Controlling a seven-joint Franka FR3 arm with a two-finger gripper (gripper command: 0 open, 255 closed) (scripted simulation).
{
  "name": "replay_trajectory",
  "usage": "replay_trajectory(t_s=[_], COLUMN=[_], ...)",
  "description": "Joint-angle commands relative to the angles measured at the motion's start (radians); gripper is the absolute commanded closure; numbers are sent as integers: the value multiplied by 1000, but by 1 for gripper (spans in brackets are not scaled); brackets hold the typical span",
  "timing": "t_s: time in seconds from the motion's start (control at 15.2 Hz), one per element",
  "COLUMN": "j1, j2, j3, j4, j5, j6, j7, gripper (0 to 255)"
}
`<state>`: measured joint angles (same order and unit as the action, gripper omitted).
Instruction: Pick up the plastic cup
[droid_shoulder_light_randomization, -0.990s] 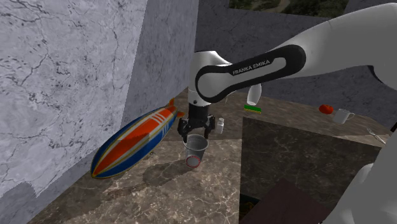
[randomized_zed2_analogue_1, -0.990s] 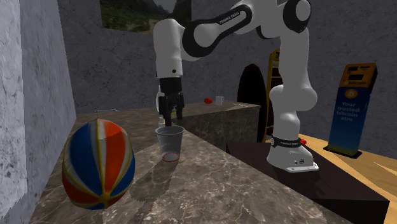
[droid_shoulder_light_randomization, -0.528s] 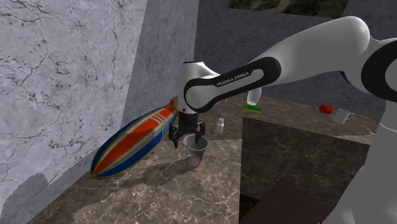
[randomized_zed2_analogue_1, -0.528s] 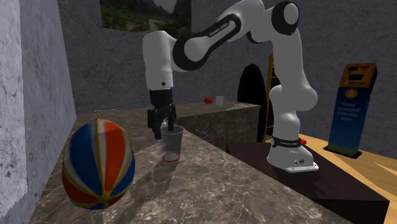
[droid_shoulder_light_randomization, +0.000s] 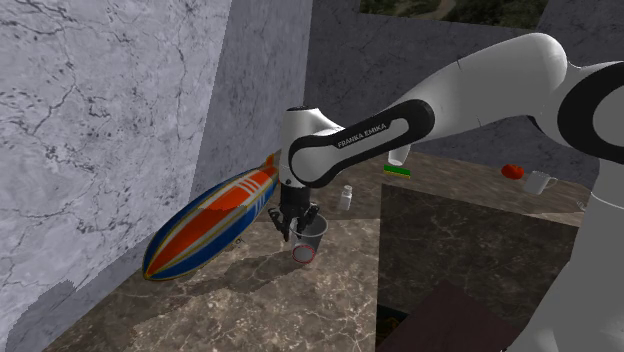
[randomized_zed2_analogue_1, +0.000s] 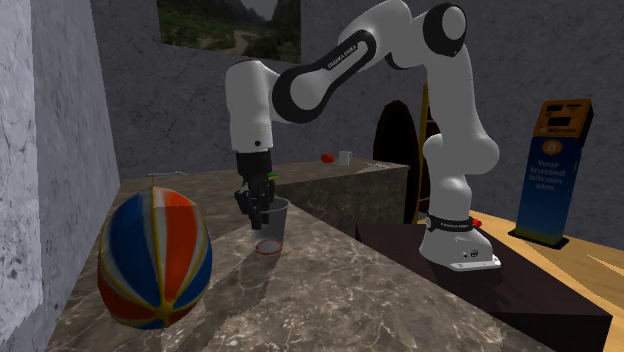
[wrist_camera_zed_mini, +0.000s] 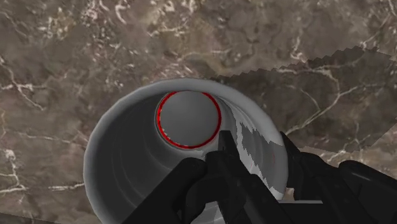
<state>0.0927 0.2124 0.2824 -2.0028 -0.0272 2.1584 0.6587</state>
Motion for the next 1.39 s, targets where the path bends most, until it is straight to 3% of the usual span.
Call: replay_trajectory(t_s=[0.0,0.4,1.32], j1=[0,0,-6], j2=[0,1,-77], j3=[0,0,5], j4=[0,1,97], j5=[0,0,25], j6=[0,0,-172], j7=[0,0,-13], gripper=[255,255,255])
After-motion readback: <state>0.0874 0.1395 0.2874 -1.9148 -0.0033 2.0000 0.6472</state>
